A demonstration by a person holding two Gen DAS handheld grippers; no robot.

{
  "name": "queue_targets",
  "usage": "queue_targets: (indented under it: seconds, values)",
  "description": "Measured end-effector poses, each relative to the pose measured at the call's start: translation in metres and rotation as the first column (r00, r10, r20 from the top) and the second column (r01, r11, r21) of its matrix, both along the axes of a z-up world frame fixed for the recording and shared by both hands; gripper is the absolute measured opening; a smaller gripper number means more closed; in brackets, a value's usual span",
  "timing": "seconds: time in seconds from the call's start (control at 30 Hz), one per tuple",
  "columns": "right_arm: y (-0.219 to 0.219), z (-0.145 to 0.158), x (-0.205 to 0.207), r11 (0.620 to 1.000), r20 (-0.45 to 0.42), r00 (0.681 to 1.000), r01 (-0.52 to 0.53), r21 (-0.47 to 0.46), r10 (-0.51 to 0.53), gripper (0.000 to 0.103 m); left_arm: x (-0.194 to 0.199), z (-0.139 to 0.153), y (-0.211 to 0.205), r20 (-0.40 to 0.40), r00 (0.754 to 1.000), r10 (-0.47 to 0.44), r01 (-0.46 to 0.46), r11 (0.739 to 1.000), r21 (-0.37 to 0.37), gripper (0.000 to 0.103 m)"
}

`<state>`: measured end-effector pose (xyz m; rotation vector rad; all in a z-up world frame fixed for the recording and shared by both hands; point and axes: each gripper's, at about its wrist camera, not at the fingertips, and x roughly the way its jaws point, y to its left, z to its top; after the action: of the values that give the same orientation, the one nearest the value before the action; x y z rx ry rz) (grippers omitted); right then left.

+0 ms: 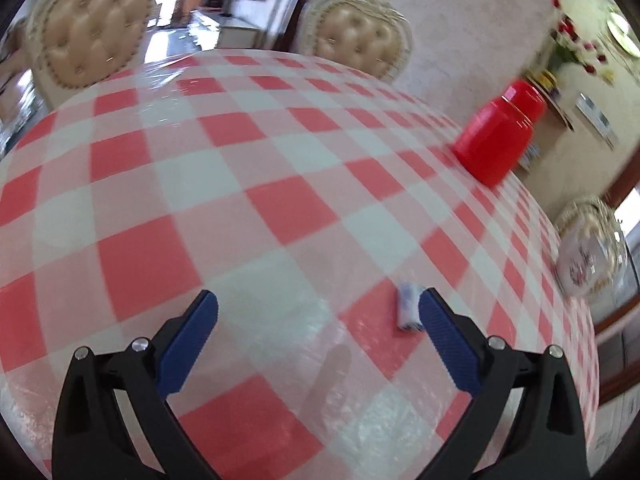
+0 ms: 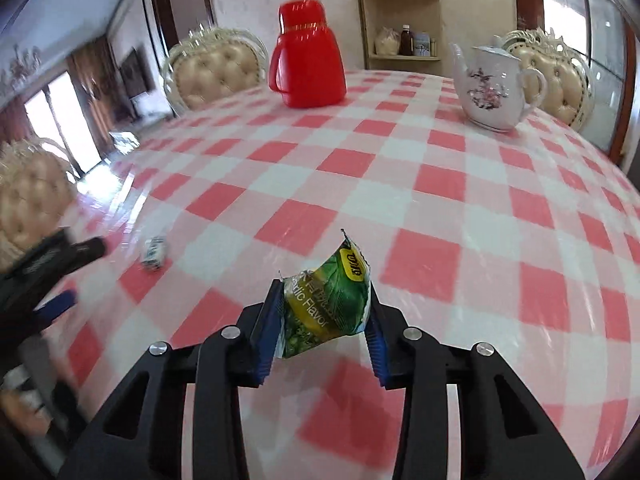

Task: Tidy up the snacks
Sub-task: 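Move both open tools back and grasp the green-and-yellow packet with the right tool, then grasp the small white-and-blue milk carton with the left tool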

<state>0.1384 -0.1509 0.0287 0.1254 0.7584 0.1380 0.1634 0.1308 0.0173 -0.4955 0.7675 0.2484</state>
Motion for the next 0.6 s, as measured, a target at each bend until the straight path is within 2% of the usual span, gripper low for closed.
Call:
queue_targets:
  seconds: [0.17,0.27,0.47,0.6]
  values:
    - [-0.035,0.009,-0.04,0.998,0.034,0.999,0.015,0.068,-0.017,0.038,0.006,0.0,-0.019,-0.016,0.993,-0.116,0.116,0.993,0.031,0.101]
    - [-0.044,0.013,-0.056,0.997,0.051,0.999,0.011,0.078,-0.015,0.038,0.008,0.001,-0.02,-0.027,0.991,-0.132,0.133,0.989,0.062,0.101]
    - [-0.049,0.004,-0.055,0.993,0.012,1.0,0.005,0.114,-0.006,0.038,0.007,0.01,-0.003,0.0,0.99,-0.14,0.14,0.989,0.053,0.101]
    - [-0.052,0.002,-0.055,0.994,0.008,1.0,0.02,0.104,-0.021,0.038,0.01,0.012,-0.031,-0.004,0.977,-0.211,0.21,0.969,0.132,0.101]
